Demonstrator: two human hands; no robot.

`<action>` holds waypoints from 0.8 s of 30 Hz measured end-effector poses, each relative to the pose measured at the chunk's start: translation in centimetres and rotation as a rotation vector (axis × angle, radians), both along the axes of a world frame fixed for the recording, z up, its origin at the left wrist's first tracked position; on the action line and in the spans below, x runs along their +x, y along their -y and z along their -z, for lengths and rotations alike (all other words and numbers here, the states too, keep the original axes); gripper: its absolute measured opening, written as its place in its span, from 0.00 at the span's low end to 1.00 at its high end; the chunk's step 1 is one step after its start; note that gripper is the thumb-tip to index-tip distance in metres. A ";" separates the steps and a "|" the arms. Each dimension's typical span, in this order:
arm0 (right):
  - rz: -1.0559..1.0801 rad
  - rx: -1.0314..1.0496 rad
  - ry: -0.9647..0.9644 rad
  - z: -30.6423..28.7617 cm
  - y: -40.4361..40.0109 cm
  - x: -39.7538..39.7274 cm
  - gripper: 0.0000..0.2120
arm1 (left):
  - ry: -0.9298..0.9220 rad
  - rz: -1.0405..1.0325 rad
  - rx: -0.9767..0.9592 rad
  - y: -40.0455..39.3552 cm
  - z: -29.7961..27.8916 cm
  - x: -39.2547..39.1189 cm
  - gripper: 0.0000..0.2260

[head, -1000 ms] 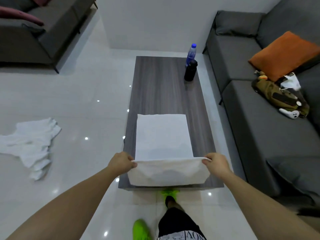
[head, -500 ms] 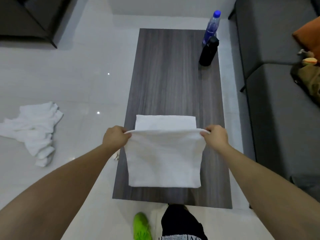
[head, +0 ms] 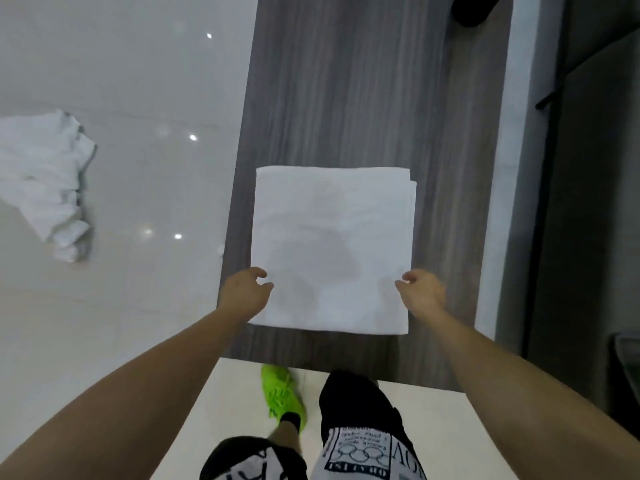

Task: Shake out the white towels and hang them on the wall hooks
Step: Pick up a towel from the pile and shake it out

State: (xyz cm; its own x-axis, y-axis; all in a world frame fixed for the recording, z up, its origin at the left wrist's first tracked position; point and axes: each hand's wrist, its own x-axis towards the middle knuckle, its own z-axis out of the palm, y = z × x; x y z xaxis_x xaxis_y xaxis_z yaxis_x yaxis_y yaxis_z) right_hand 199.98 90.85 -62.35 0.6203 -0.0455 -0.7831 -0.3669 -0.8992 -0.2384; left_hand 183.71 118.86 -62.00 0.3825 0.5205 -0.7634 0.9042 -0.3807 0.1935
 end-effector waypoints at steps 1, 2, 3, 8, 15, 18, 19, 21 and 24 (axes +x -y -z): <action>0.014 -0.023 -0.013 0.9 0.4 -1.4 0.18 | -0.025 -0.024 -0.008 0.5 0.9 -1.2 0.19; 0.042 -0.046 -0.013 1.7 0.7 -2.8 0.18 | -0.045 -0.055 -0.011 1.0 1.7 -2.2 0.21; 0.083 -0.068 -0.007 2.4 1.0 -4.1 0.19 | -0.063 -0.091 -0.010 1.5 2.5 -3.2 0.23; 0.397 -0.039 0.121 5.1 2.2 -8.0 0.19 | -0.027 -0.347 0.008 3.2 4.7 -6.9 0.20; 0.642 0.109 0.130 7.0 3.5 -8.0 0.15 | 0.023 -0.453 -0.029 1.9 6.0 -7.7 0.09; 0.660 0.208 0.083 7.1 3.7 -7.9 0.14 | 0.061 -0.553 -0.088 1.5 6.3 -7.9 0.08; 0.671 0.236 0.070 7.1 3.7 -8.0 0.12 | 0.076 -0.590 -0.106 1.6 6.3 -8.0 0.07; 0.709 0.281 0.034 6.8 3.8 -8.4 0.10 | 0.103 -0.660 -0.123 1.7 6.3 -8.3 0.07; 0.804 0.347 -0.049 6.1 4.4 -8.7 0.06 | 0.145 -0.740 -0.101 1.6 6.3 -8.7 0.05</action>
State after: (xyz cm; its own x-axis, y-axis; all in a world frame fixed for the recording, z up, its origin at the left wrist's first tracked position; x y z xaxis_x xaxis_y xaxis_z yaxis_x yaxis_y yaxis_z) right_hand 191.24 86.43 -68.45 0.4681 -0.2089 -0.8586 -0.8753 -0.2434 -0.4179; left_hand 174.98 117.22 -68.28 0.0612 0.6105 -0.7897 0.8796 0.3409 0.3318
